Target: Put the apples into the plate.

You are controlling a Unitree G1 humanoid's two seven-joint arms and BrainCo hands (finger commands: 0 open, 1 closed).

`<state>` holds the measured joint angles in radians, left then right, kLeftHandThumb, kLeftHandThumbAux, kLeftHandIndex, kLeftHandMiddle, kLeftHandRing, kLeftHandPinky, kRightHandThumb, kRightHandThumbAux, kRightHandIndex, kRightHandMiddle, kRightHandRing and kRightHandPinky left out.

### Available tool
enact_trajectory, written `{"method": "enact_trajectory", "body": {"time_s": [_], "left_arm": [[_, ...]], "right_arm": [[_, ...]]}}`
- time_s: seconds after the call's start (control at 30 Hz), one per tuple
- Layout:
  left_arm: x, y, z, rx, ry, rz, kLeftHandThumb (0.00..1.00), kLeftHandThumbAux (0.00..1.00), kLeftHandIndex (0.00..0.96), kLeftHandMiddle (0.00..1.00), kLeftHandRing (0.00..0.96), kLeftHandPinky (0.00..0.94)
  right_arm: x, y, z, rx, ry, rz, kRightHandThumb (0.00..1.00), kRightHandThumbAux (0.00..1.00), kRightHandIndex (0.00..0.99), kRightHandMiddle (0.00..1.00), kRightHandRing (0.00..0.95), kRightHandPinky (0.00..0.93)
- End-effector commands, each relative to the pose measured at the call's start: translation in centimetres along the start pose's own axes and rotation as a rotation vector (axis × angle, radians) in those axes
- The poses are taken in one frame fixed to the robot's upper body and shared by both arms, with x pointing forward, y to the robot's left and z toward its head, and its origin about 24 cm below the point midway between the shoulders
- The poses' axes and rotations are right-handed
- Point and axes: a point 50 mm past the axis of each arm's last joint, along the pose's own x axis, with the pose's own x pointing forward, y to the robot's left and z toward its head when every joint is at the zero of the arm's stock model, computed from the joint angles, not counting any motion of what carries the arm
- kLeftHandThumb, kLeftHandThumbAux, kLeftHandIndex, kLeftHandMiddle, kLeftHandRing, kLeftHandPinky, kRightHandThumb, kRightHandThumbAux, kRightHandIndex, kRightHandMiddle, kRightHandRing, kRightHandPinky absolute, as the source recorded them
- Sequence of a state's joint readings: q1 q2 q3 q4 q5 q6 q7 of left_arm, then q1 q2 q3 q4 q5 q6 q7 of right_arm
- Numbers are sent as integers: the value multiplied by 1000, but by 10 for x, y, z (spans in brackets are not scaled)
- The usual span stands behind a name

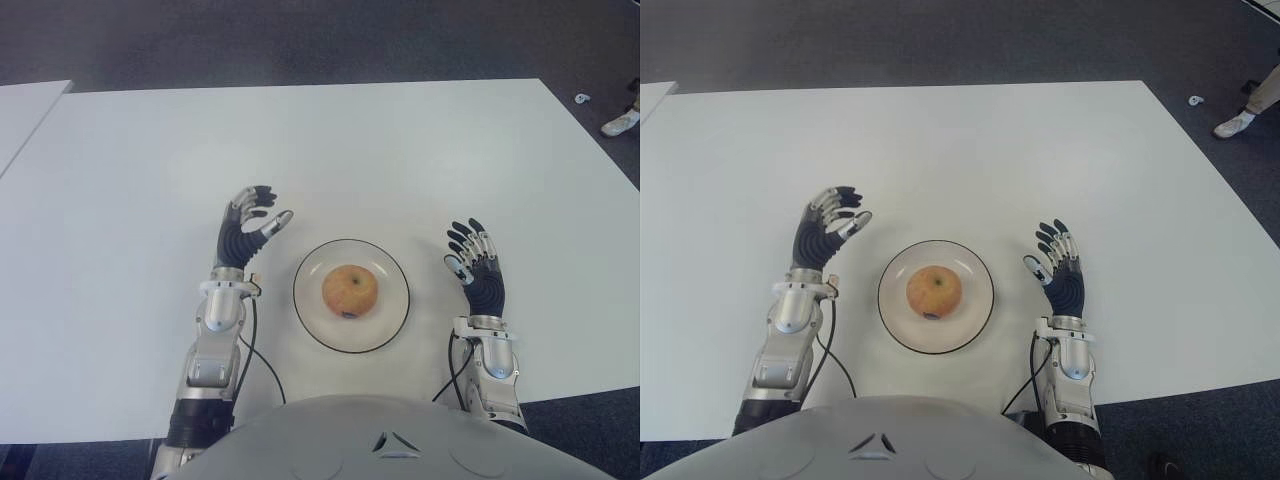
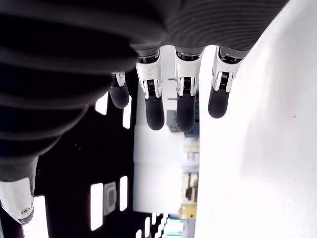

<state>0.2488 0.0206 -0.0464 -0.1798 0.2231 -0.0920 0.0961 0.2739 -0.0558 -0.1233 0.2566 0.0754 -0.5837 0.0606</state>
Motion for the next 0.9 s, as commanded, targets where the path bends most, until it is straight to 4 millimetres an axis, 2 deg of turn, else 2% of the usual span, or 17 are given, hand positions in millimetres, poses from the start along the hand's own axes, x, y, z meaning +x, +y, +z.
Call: {"method": "enact_trajectory", "body": {"time_s": [0.03,0.4,0.9], "left_arm": [[-14,7,-18,0,100,63,338,581,281,341,335,324],[-22,14,-29,-1,158,91,299,596,248,332,344,348],[-31,8,-34,-30,214,129,281,652,233,340,354,352]], "right_arm": [[-38,11,-41,14,263,1,348,549,91,213,197,184],[-36,6,-41,7,252,-7,341,543,97,222,199,179],[-37,2,-43,-12,249,-17,338,567,103,227,225,254]]}}
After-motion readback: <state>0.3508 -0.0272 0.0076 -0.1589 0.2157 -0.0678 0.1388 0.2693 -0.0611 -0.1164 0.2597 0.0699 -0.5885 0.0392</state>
